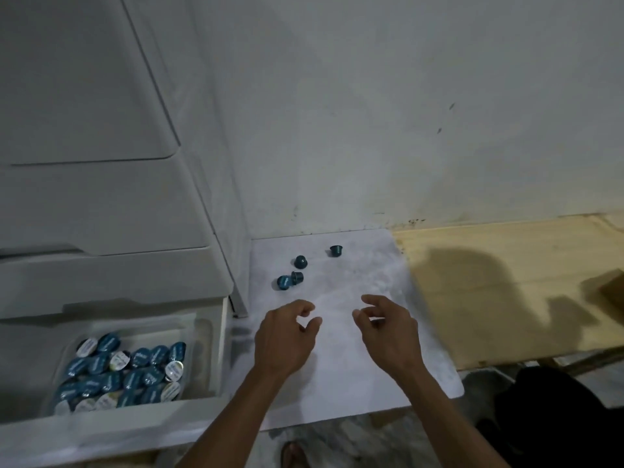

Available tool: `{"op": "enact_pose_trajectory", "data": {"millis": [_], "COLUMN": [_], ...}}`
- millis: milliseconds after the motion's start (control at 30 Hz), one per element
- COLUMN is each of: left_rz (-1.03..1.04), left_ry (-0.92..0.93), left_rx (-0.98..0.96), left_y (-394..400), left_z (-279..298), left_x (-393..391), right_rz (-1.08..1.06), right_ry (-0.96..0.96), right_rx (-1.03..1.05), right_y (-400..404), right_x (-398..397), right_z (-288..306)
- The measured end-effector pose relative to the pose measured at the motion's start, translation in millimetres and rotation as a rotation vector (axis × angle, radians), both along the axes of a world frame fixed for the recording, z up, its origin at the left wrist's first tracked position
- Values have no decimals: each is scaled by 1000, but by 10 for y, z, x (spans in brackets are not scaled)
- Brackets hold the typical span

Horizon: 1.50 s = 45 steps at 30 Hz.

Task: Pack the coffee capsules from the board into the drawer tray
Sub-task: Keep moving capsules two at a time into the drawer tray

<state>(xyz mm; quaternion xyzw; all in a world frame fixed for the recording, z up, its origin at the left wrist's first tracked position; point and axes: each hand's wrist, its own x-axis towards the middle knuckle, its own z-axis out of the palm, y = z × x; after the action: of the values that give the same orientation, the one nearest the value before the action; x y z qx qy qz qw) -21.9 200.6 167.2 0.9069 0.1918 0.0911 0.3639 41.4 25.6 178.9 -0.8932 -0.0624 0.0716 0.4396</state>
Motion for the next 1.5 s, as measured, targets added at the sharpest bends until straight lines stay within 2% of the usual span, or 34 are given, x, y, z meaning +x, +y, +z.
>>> {"op": "enact_pose_trajectory", "data": {"millis": [267, 433, 533, 767, 1033, 1300, 1500], "left_rz": [237, 317, 332, 333, 423, 402, 404], "left_ry": [37, 107, 140, 77, -68, -252, -323], "left_rx": [-53, -99, -154, 10, 65, 65, 83], "left_y": [540, 814, 875, 821, 721, 701, 704], "left_z": [-617, -1034, -1313, -1703, -1741, -1966, -2148], "left_x": [756, 1050, 1191, 1329, 1437, 1398, 1347], "right_rz": [16, -30, -33, -45, 56, 17, 39], "right_ry": [95, 149, 115, 145, -49, -376, -445], "right_rx": [-36, -53, -97, -184, -159, -48, 4], "right_y": [519, 883, 1075, 1287, 1301, 1135, 1070], "right_x": [911, 1467, 1766, 2301, 2394, 2163, 2151], "right_z": [-398, -743, -981, -1550, -1905, -2215, -2341]}}
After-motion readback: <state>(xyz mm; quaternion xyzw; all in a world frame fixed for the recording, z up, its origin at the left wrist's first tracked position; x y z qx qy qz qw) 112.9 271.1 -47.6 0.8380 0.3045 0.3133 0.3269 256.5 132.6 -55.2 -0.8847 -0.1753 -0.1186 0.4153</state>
